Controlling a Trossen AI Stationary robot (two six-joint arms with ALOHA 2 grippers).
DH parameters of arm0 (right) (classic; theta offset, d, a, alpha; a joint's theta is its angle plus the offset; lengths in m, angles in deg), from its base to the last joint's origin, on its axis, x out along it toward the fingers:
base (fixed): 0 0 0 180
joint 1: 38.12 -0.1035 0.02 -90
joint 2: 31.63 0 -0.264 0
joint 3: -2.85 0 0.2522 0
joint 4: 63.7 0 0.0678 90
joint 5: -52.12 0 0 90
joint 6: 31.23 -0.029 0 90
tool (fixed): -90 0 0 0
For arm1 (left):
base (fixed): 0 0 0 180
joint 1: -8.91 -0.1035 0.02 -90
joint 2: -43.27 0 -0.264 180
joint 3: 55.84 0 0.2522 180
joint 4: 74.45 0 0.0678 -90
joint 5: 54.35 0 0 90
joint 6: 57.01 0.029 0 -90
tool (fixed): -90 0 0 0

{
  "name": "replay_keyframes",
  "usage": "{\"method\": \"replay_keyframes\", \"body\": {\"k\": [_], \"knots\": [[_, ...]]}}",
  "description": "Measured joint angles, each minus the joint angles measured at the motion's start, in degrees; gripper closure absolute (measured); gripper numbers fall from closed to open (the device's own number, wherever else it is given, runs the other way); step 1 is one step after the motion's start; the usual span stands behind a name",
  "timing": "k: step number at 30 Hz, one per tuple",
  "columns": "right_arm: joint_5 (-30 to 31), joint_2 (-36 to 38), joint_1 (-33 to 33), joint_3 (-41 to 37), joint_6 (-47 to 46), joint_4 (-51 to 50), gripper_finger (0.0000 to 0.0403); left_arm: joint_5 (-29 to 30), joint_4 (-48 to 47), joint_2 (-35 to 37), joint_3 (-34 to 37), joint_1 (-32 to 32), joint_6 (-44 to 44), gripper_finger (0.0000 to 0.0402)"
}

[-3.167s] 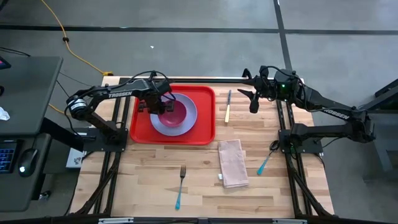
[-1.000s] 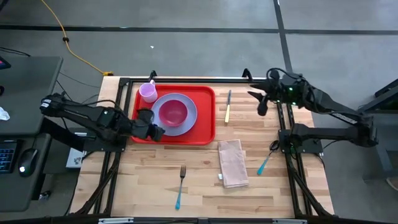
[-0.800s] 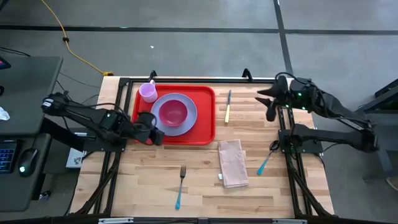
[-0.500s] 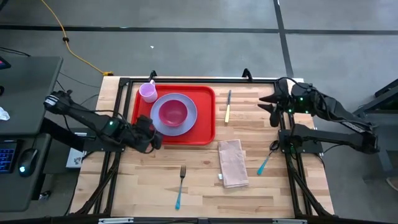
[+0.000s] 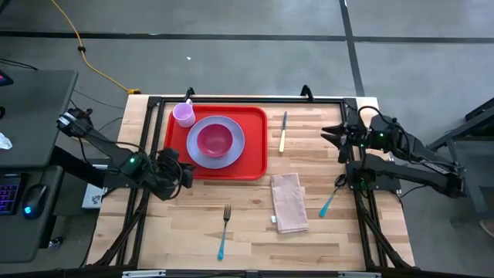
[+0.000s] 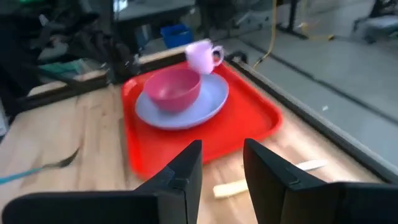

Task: Set up tray
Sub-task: Put the brown napkin on the red tray to the right of the purple plate

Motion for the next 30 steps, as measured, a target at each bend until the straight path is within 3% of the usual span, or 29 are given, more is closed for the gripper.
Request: {"method": "replay_keyframes", "body": {"k": [6, 12, 21, 30], "knots": [[-6.0, -0.4, 0.0, -4.9, -4.7, 1.2, 0.0321, -0.6, 3.1, 4.3, 5.2, -0.1, 0.2, 0.0291], [-11.8, -0.7, 0.0, -12.2, -10.1, 12.4, 0.0324, -1.6, 6.9, 6.9, 9.2, -0.1, 0.5, 0.0291], [-12.8, -1.4, -2.9, -20.3, -18.7, 20.4, 0.0325, -2.8, 14.5, 8.9, 15.3, -0.1, 0.5, 0.0291], [-17.2, -1.7, -8.6, -22.9, -29.1, 21.8, 0.0324, -4.2, 12.8, 9.0, 15.6, -0.2, 0.5, 0.0291]]}}
